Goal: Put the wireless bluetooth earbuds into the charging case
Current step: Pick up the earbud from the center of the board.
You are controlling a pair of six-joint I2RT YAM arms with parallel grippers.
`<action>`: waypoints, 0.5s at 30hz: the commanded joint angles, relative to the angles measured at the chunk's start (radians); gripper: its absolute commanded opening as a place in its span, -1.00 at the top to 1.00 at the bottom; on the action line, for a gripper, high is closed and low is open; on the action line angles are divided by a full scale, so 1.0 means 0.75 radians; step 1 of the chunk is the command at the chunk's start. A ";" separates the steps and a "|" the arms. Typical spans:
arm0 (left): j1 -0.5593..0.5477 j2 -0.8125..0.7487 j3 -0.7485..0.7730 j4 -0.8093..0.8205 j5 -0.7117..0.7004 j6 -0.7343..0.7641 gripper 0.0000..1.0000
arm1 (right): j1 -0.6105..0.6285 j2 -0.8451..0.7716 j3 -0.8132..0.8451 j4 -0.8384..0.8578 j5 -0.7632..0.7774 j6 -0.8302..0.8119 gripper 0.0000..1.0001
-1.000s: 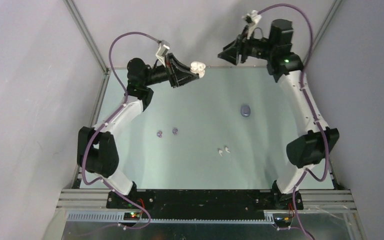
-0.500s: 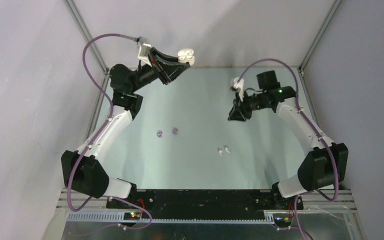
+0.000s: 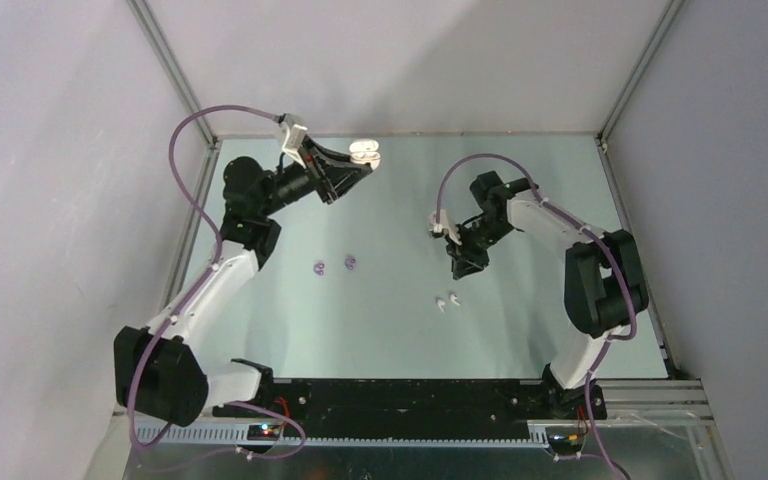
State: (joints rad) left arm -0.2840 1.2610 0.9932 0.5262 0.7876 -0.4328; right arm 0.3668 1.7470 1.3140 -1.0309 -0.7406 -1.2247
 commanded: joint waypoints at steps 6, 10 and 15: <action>0.051 -0.133 -0.064 -0.066 -0.088 0.022 1.00 | 0.149 0.067 0.001 0.028 0.086 -0.071 0.37; 0.062 -0.157 -0.091 -0.095 -0.106 0.025 1.00 | 0.213 0.104 0.001 0.012 0.167 0.023 0.26; 0.068 -0.166 -0.105 -0.104 -0.119 0.025 1.00 | 0.257 0.137 0.001 0.034 0.247 0.105 0.23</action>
State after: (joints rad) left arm -0.2447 1.1698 0.9134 0.4416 0.7250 -0.4255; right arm 0.5426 1.8347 1.3128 -1.0157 -0.6163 -1.2060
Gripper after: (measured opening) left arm 0.317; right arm 0.382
